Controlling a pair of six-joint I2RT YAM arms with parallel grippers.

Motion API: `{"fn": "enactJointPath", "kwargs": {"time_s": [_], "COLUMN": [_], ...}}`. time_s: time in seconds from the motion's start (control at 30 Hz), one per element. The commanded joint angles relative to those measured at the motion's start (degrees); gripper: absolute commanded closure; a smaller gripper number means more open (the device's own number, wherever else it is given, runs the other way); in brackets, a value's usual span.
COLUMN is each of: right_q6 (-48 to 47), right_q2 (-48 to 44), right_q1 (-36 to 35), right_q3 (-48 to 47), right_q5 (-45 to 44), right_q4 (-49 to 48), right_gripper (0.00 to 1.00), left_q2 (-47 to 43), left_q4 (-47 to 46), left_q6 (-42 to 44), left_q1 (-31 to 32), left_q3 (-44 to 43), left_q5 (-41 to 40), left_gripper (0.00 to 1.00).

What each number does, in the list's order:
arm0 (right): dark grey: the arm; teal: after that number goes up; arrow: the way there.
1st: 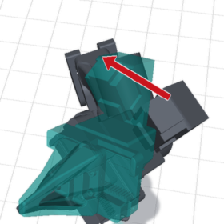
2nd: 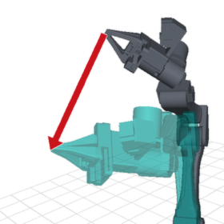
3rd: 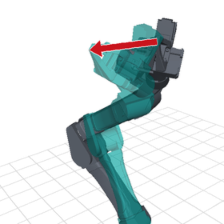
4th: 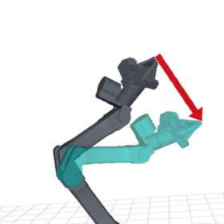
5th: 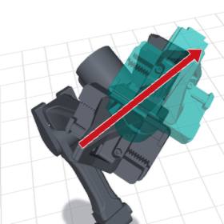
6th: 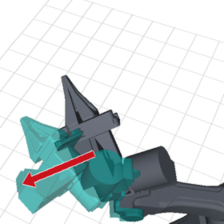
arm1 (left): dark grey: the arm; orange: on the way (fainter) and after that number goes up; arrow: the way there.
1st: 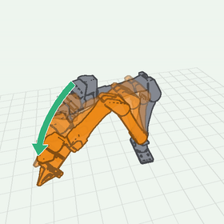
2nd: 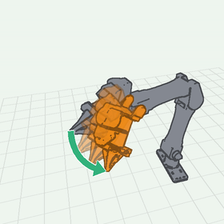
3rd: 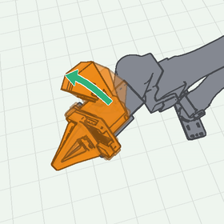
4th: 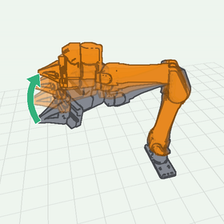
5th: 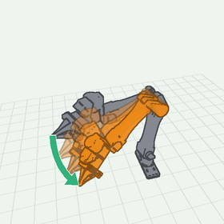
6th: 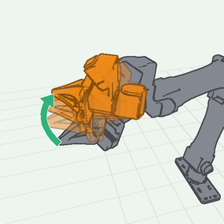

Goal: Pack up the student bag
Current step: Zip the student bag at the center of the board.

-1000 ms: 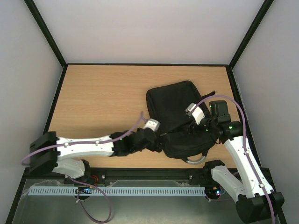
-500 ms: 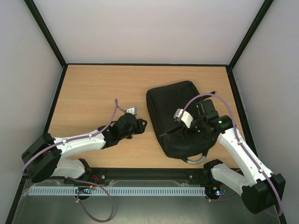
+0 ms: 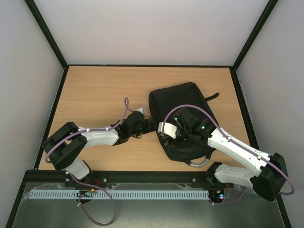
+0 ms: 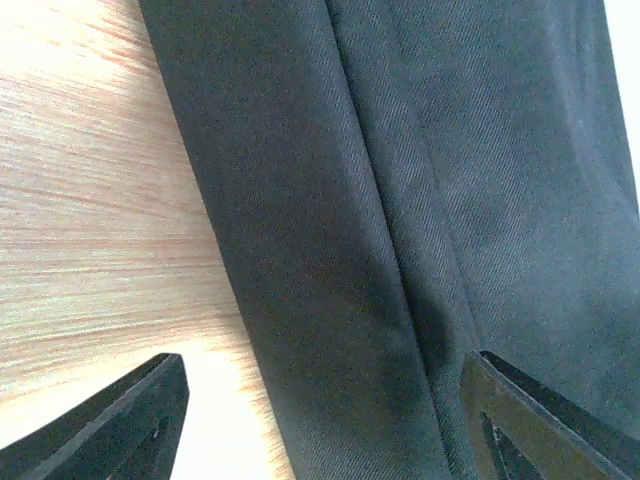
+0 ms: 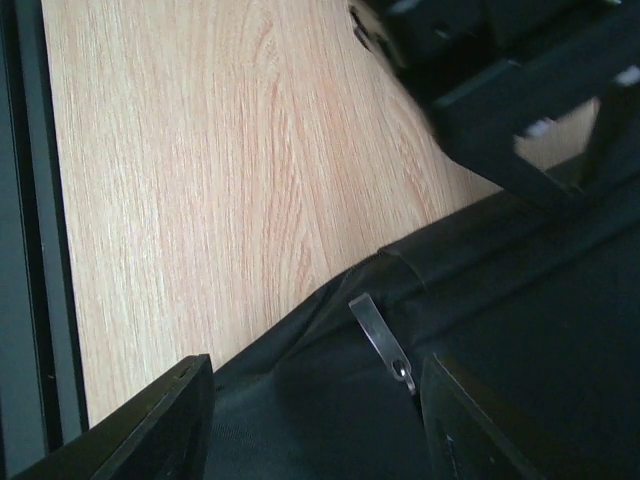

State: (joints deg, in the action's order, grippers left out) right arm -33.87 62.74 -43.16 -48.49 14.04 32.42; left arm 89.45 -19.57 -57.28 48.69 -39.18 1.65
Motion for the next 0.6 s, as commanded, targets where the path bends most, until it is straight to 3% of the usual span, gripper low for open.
{"fn": "enactJointPath", "kwargs": {"time_s": [0.0,0.17,0.27,0.37,0.57], "right_q6": [0.5,0.0,0.0,0.0,0.8], "right_q2": [1.4,3.6,4.7,6.0,8.8], "right_q1": [-4.4,-7.1,-8.8,-10.2,-11.5], "right_q3": [-0.2,0.7,0.8,1.4,3.1], "right_q5": [-7.3,-10.7,-12.1,-13.7,-19.2], "right_q4": [-2.9,-4.7,-5.4,-6.3,-9.7], "right_gripper": [0.43,0.41,0.40,0.41,0.52], "left_q2": [1.0,0.8,0.5,0.0,-0.7], "left_q4": [-6.7,-7.4,-7.4,-7.6,-7.5], "left_q6": [-1.4,-0.9,-0.9,-1.1,-1.5], "left_q1": [-1.3,-1.4,-1.3,-1.4,-1.4], "left_q3": [-0.1,0.4,0.8,1.5,2.3], "left_q5": [2.0,1.9,1.6,1.0,0.8], "left_gripper": [0.21,0.15,0.06,0.05,0.01]}}
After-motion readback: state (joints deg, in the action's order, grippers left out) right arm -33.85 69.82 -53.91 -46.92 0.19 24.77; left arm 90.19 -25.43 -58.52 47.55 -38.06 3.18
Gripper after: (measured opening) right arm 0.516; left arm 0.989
